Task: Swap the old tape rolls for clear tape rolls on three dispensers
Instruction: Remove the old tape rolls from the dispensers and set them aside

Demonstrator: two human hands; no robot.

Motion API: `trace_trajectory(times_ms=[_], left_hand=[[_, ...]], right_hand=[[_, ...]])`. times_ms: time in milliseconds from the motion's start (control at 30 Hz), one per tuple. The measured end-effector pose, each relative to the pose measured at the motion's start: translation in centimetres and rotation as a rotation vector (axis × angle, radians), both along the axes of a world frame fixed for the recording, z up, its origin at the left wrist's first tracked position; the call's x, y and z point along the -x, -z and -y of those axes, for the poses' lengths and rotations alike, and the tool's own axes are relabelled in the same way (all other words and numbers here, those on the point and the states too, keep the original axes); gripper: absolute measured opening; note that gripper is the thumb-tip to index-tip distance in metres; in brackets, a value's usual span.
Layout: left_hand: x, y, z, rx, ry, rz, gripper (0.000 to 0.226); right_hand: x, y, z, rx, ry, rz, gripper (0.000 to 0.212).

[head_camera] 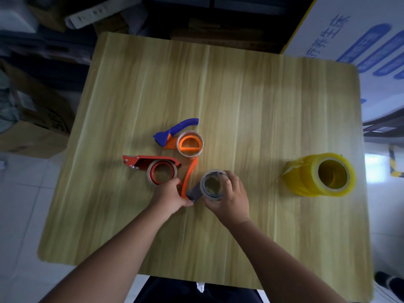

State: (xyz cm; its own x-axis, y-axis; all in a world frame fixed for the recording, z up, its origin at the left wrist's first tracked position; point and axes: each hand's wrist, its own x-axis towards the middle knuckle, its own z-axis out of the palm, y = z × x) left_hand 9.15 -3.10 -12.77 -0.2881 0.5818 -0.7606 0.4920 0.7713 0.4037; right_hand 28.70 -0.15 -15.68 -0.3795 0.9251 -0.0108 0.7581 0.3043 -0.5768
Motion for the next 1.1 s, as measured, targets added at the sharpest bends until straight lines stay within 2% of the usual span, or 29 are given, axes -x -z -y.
trace_trajectory(times_ms=[67,200,267,367,433,633,733,933,1100], left_hand=[[-0.1,-0.2,-0.2,-0.009,0.006,-0.005,0.100],[-0.3,-0.5,-0.5,-0.013,0.054,0.003,0.081],[-0.3,-0.7,-0.6,-0.014,0.059,-0.005,0.077],[-0.3,-0.7,-0.2,-0.044,0.091,-0.029,0.073],[-0.1,-0.7,0.2,-0.074,0.106,-0.038,0.070],[1.4,-1.0,1.0,-0.099,0.124,-0.074,0.066],[2.8,-1.5,1.0,-0.113,0.123,-0.123,0.055],[5.2,-2.7,0.3,-0.284,0.089,-0.323,0.030],[6.1,-3.8,-2.8,-0.513,0.153,-0.494,0.023]], right_hand=[[-0.2,-0.9,-0.3,-0.061,0.015,-0.050,0.071],[-0.4,-3.2,-2.4,-0.159,0.063,-0.061,0.081],[-0.7,-3.9,-4.2,-0.079,0.135,-0.028,0.090],[-1.7,-3.1,-7.2,0.202,0.286,-0.008,0.102],[-2.5,-2.0,-8.6,0.299,0.311,0.069,0.099],[-3.1,-0.1,-9.7,0.369,0.312,0.146,0.092],[-3.1,0.1,-9.8,0.365,0.309,0.149,0.092],[-2.9,-0.2,-10.6,0.368,0.273,0.153,0.095],[-0.3,-1.2,-11.5,0.221,0.176,0.334,0.094]])
